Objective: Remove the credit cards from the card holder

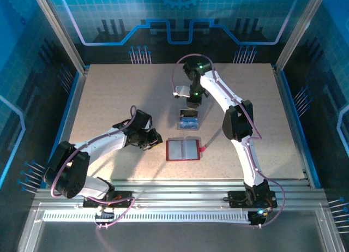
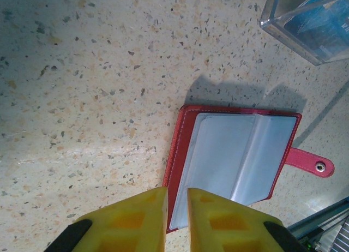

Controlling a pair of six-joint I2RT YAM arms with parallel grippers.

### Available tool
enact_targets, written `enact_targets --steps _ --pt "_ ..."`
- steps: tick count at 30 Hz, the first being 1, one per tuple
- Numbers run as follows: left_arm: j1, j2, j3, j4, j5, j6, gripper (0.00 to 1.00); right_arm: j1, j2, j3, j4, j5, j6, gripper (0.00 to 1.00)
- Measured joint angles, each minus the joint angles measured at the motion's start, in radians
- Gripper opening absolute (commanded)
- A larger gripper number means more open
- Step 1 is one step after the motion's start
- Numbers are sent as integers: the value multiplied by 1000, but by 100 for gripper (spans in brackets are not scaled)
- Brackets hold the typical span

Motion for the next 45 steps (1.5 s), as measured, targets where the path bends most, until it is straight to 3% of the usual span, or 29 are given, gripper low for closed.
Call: enact_targets --steps 13,34,45 --pt "0 -2 0 1 0 0 18 0 -38 -54 2 -29 44 51" --pt "0 -2 0 1 0 0 18 1 -42 -136 152 74 82 52" --pt "0 -2 0 5 0 0 18 1 -146 -203 231 114 91 52"
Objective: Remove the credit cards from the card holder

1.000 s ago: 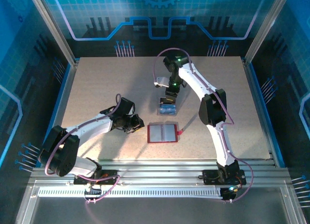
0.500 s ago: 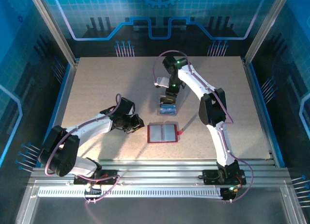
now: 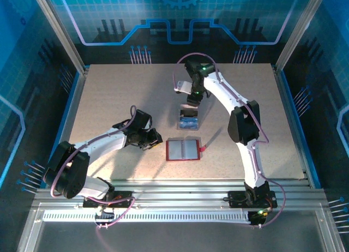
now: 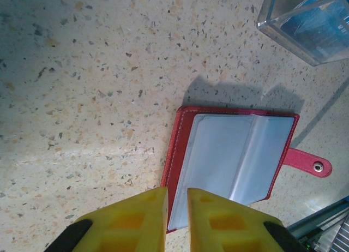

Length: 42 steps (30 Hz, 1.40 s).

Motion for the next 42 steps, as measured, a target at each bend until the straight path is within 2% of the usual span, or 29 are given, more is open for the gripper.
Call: enact_targets --steps 10,14,17,18,24,42 --pt "0 0 0 4 0 0 18 0 -29 -45 70 28 5 52" --pt "0 0 0 4 0 0 18 1 -29 -47 60 -11 6 53" --pt "0 0 0 5 0 0 18 3 -37 -65 38 -64 7 57" --pt "0 0 0 6 0 0 18 5 -39 -72 27 -80 10 67" --pt "0 0 0 21 0 -1 18 14 -39 -123 5 -117 12 70" --pt "0 0 0 22 0 0 18 13 -39 -163 157 33 30 69"
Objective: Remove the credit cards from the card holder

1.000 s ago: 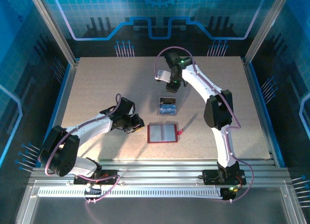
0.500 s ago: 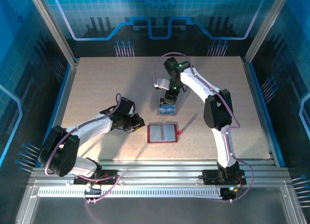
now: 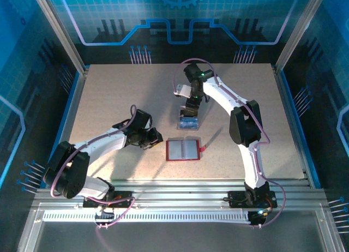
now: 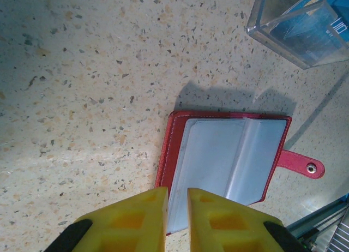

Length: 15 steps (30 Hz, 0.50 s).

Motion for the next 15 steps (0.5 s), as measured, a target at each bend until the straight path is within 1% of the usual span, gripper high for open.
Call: enact_targets --steps 6,15 --pt "0 0 0 0 0 0 18 0 -2 0 56 42 1 69" --pt "0 0 0 0 0 0 18 0 -45 0 99 57 12 69"
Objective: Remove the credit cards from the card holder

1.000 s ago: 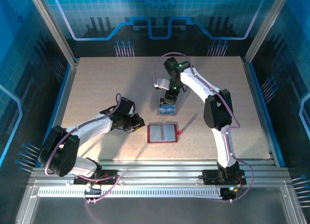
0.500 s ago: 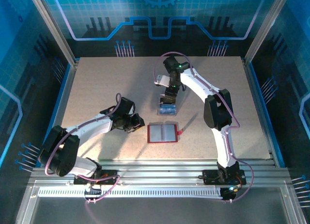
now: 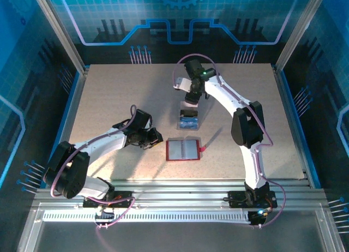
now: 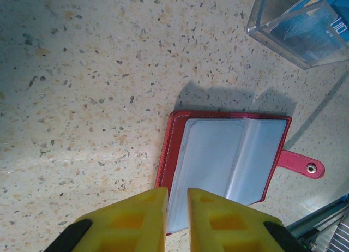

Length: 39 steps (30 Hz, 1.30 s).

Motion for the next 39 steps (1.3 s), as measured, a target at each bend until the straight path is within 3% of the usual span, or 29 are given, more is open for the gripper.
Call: enact_targets --steps 39 --pt "0 0 -7 0 0 0 18 -2 27 -26 7 -31 -1 69"
